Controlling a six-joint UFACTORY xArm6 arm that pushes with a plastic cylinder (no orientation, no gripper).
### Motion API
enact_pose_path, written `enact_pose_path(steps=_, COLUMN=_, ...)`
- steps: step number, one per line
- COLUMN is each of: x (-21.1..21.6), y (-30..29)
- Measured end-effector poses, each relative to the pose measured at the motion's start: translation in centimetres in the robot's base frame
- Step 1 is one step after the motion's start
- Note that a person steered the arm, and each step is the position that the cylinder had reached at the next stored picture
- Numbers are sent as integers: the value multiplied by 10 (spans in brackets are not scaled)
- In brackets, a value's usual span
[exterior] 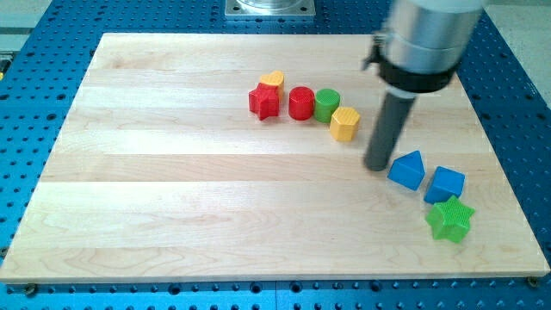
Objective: Move the triangle top left to the cube
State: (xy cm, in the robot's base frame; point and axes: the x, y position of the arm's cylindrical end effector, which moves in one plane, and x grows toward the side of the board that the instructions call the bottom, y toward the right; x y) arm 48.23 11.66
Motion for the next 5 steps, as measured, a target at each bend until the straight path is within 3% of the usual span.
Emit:
enact_pose_path(steps=1, x=44, y=-6)
enact_pose_path(steps=3, x=14, y=45)
enact_pose_path(steps=5, x=-1, y=24)
